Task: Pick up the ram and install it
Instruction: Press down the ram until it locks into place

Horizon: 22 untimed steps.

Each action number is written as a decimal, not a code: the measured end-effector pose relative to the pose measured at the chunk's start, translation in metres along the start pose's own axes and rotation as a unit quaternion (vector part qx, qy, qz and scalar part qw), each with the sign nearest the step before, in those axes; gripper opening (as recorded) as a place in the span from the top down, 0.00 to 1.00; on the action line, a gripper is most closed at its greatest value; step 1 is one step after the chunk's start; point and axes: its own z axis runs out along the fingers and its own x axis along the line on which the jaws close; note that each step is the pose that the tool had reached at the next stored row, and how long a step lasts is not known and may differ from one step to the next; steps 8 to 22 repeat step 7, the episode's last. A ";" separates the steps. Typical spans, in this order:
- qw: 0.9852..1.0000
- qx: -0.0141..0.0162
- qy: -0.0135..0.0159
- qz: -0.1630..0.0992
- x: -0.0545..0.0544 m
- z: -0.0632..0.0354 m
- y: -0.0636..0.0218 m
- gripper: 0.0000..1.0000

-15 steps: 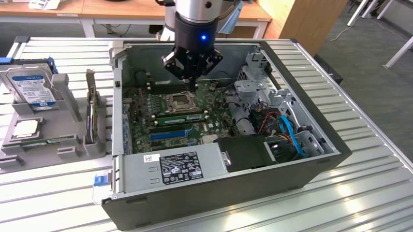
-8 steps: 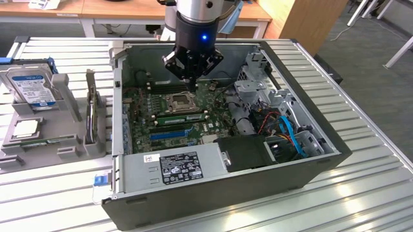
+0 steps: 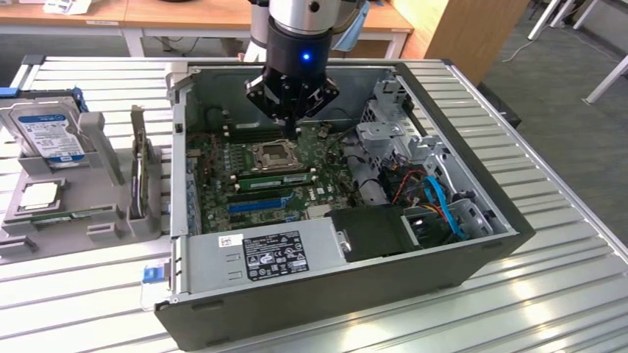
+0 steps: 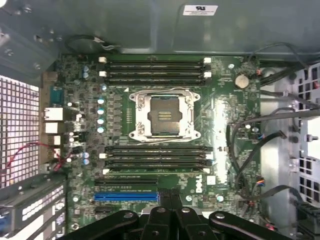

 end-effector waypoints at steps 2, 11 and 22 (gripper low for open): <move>1.000 0.000 0.002 0.000 0.000 -0.0001 0.0000 0.90; 1.000 0.000 0.002 0.000 0.000 0.0001 0.0000 0.90; 1.000 0.000 0.002 0.000 0.000 0.0001 0.0000 0.90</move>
